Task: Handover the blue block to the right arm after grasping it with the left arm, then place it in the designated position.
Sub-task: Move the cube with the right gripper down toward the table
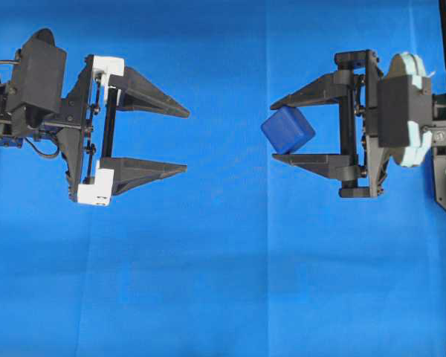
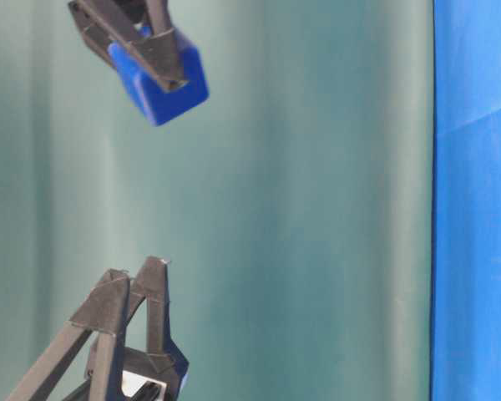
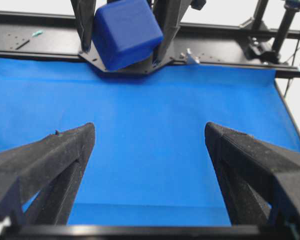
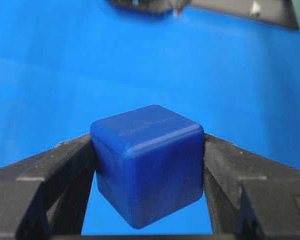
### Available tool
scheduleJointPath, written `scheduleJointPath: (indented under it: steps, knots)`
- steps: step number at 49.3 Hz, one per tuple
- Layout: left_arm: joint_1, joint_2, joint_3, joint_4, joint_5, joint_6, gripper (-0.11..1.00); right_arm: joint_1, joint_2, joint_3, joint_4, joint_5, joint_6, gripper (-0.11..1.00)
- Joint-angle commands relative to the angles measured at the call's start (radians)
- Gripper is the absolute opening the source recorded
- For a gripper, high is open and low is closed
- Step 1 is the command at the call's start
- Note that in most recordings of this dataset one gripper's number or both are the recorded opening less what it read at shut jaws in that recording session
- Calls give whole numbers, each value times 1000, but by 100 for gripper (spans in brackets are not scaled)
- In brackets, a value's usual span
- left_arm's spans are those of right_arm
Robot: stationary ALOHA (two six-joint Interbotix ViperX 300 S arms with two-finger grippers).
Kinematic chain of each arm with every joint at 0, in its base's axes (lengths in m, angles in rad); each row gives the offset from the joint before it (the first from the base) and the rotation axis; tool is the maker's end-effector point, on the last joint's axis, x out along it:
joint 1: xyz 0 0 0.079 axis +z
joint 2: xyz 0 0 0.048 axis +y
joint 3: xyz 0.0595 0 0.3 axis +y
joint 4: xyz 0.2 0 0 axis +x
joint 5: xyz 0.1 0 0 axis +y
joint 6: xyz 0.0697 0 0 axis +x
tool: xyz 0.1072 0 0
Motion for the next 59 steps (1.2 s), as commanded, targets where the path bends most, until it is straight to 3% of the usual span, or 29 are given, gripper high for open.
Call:
scheduleJointPath:
  steps: [1,14,59]
  knots:
    - [-3,-15,-20,2,-9,2,93,17,-12,-14,5,52,9,54]
    - [-3,-15,-20,2,-6,2,93,80,-12,-14,5,241,38,54]
    - [-3,-23,-15,2,-5,0,93,81,-12,-14,5,242,40,54]
